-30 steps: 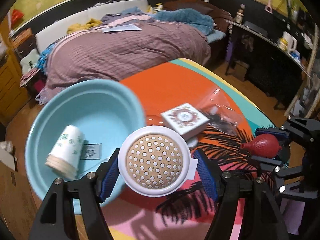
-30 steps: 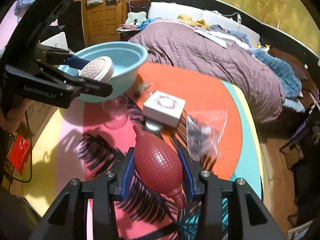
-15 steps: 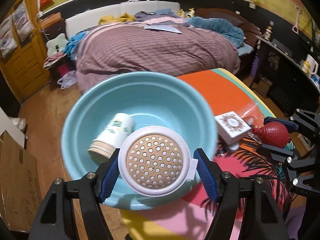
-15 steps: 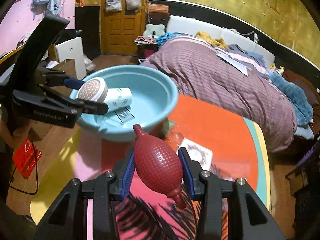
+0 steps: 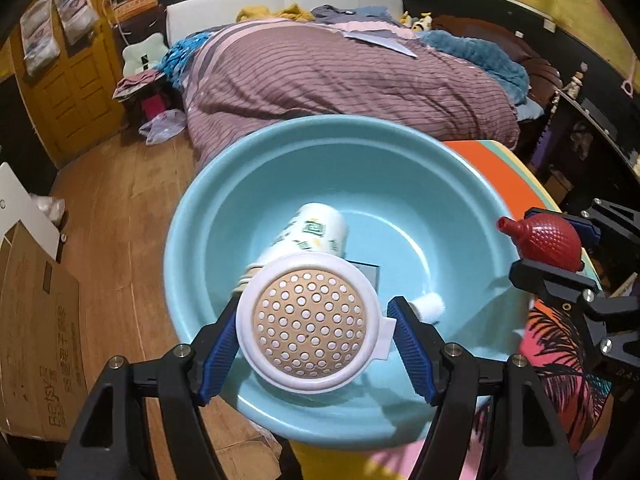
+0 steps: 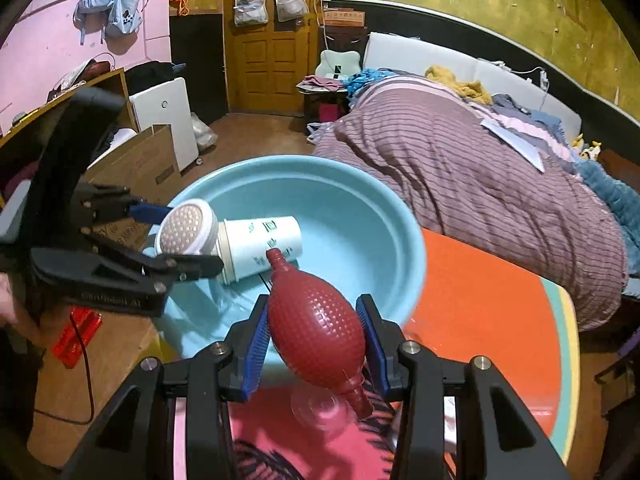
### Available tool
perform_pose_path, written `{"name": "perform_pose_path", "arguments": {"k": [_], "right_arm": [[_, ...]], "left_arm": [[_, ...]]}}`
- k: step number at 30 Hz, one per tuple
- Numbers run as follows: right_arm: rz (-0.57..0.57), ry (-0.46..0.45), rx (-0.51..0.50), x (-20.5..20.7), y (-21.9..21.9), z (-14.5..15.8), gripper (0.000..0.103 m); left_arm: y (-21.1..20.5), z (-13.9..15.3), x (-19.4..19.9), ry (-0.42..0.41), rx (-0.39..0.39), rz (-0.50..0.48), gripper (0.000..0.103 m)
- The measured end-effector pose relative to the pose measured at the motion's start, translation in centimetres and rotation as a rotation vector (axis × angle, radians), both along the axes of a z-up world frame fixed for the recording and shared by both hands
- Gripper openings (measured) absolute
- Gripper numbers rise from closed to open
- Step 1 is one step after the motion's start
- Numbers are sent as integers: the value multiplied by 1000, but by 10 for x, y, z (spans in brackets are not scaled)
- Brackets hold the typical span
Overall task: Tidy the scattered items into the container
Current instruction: 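Carry the puff compact and red bulb over the basin with both tools, then open the left tool and right tool to drop compact and bulb into basin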
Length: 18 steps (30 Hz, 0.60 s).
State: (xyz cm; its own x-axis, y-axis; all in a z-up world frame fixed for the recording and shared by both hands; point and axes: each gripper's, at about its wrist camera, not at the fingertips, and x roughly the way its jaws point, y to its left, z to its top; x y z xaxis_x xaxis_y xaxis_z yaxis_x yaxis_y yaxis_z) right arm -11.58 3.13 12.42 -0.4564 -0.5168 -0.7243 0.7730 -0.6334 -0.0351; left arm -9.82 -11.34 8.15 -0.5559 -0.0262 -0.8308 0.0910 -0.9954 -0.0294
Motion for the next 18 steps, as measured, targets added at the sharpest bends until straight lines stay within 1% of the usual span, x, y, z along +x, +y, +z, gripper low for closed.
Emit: {"name": "perform_pose_path", "arguments": {"k": [6,10,14,16,18], "right_arm": [[15,-55,16,-22,-21,-20,46],[22,-86,41,-32,-30,-36,46],[26,-127,58,-40,-38,-53,46],[18,-98,81,-40,-42,-56,46],[20,-92,85,-42,-46,-57,46]], "left_arm": [[-11,-10,-11,-18,0,27,76],[-10,-15,-17,-16,2,13,76],[-14,-17,-23,-20,-1,21,76],[-15,-17,-26,-24,-3,20,76],[-14,-17,-30,-25,-10,19,76]]}}
